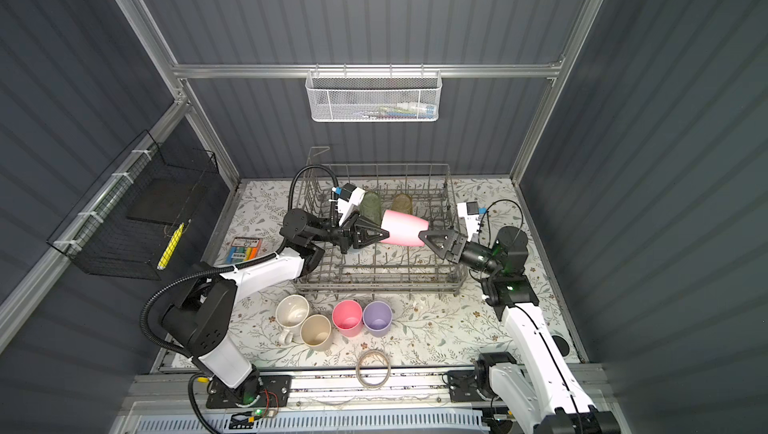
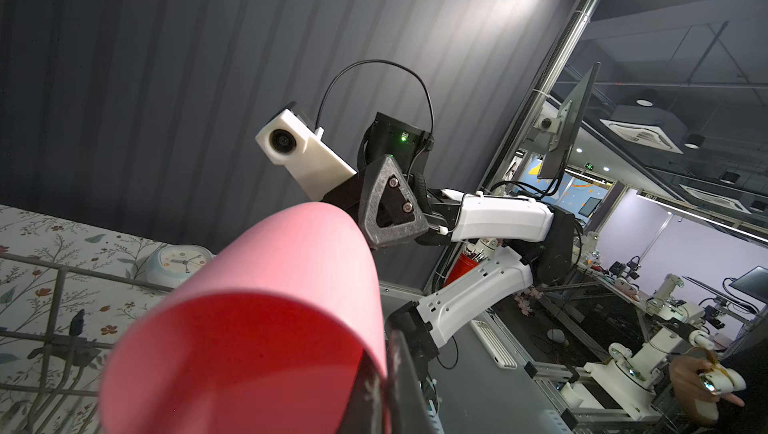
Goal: Load the cups into the dish rack
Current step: 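Grasp the pink cup's base with the right gripper beside the left gripper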
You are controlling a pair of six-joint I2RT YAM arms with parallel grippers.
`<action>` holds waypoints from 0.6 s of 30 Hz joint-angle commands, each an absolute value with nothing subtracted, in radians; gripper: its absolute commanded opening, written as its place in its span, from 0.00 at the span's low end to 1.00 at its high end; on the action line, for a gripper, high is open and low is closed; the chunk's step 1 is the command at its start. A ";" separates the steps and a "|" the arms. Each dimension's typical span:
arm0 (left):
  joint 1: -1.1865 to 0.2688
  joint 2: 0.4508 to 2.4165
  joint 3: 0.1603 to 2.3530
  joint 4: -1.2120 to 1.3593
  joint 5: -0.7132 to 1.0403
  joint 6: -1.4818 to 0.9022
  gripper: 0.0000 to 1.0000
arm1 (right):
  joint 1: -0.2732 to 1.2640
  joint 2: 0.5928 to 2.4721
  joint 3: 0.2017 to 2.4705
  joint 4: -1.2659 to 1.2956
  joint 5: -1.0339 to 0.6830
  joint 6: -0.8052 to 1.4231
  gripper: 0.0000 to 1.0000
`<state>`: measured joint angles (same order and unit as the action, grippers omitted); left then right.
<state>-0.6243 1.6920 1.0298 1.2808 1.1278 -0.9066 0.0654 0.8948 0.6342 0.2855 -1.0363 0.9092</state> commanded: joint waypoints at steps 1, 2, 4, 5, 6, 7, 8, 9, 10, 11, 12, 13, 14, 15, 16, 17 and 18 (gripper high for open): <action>-0.618 1.729 1.043 1.320 1.148 -0.917 0.00 | 0.100 0.902 0.662 0.318 -1.033 0.902 0.96; -0.618 1.730 1.043 1.312 1.147 -0.912 0.00 | 0.110 0.905 0.667 0.318 -1.029 0.901 0.96; -0.618 1.729 1.049 1.292 1.147 -0.899 0.00 | 0.132 0.917 0.676 0.318 -1.019 0.895 0.96; -0.618 1.729 1.048 1.287 1.148 -0.896 0.00 | 0.140 0.925 0.678 0.319 -1.013 0.894 0.96; -0.618 1.732 1.049 1.284 1.149 -0.893 0.00 | 0.147 0.931 0.680 0.325 -1.007 0.894 0.96; -0.618 1.731 1.049 1.283 1.149 -0.894 0.00 | 0.150 0.938 0.681 0.332 -1.000 0.897 0.96; -0.618 1.731 1.049 1.281 1.151 -0.892 0.00 | 0.153 0.941 0.683 0.339 -0.996 0.900 0.96; -0.618 1.730 1.049 1.278 1.154 -0.891 0.00 | 0.155 0.946 0.686 0.349 -0.994 0.905 0.96; -0.618 1.729 1.049 1.273 1.154 -0.890 0.00 | 0.155 0.949 0.690 0.358 -0.990 0.910 0.95; -0.618 1.728 1.048 1.273 1.156 -0.890 0.00 | 0.155 0.952 0.693 0.360 -0.986 0.913 0.95; -0.618 1.725 1.048 1.269 1.158 -0.886 0.00 | 0.155 0.955 0.699 0.360 -0.980 0.912 0.95; -0.618 1.723 1.046 1.260 1.158 -0.879 0.00 | 0.155 0.958 0.704 0.360 -0.979 0.912 0.95; -0.618 1.720 1.044 1.248 1.157 -0.869 0.00 | 0.155 0.962 0.709 0.362 -0.977 0.914 0.95; -0.618 1.716 1.044 1.230 1.159 -0.856 0.00 | 0.156 0.967 0.713 0.367 -0.975 0.917 0.95; -0.618 1.712 1.042 1.215 1.157 -0.845 0.00 | 0.156 0.972 0.713 0.376 -0.973 0.923 0.94; -0.618 1.709 1.040 1.207 1.155 -0.837 0.00 | 0.156 0.977 0.715 0.385 -0.971 0.929 0.94; -0.619 1.707 1.038 1.202 1.155 -0.831 0.00 | 0.156 0.984 0.716 0.397 -0.973 0.936 0.92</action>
